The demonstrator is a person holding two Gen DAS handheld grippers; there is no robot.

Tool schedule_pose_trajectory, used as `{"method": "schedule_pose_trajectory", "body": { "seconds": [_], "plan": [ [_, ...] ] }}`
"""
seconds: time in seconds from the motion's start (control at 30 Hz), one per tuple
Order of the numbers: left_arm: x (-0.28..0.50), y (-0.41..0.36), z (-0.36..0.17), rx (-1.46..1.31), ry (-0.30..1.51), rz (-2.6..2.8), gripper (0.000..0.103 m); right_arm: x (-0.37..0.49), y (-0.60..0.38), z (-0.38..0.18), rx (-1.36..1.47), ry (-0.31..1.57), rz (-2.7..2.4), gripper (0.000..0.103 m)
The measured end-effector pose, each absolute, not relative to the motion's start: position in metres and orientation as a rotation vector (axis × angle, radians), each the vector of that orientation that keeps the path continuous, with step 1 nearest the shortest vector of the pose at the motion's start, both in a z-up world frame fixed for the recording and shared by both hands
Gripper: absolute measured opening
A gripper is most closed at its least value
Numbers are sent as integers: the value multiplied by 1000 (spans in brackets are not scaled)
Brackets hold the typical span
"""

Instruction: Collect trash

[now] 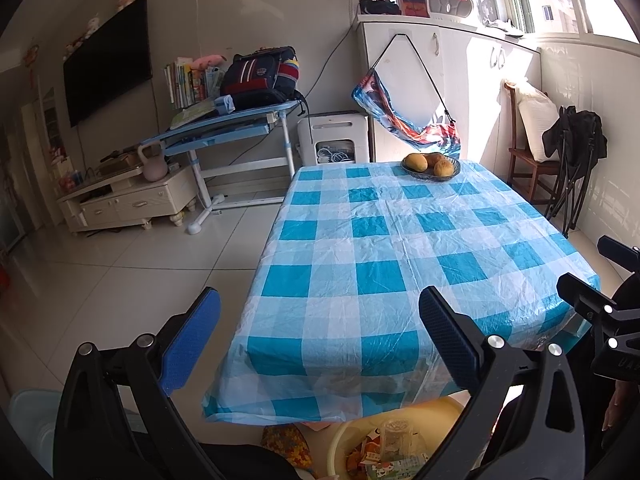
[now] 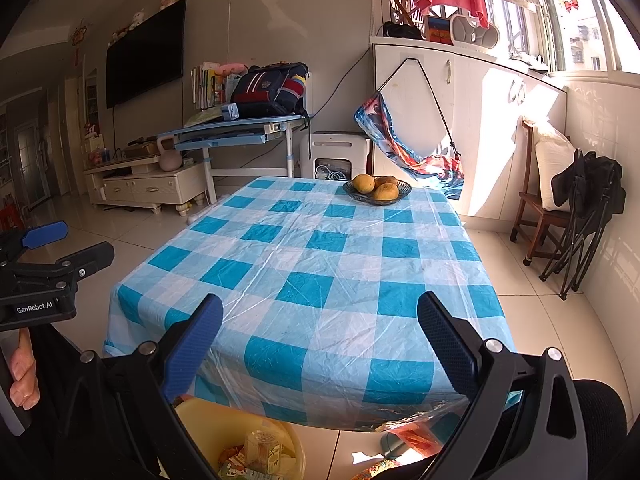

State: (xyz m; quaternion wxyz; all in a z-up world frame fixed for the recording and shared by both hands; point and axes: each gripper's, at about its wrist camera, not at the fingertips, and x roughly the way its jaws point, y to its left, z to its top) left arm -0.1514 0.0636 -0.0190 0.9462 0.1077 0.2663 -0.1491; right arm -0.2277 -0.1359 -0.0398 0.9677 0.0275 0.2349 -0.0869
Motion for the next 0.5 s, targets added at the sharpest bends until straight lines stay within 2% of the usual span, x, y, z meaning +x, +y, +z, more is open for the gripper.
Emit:
{"method": "schedule_pose_trajectory", "body": {
  "seconds": [0.5],
  "plan": [
    [-154, 60, -12, 212, 514, -307, 96, -228, -136, -40, 56, 475, -176, 94]
  ]
}}
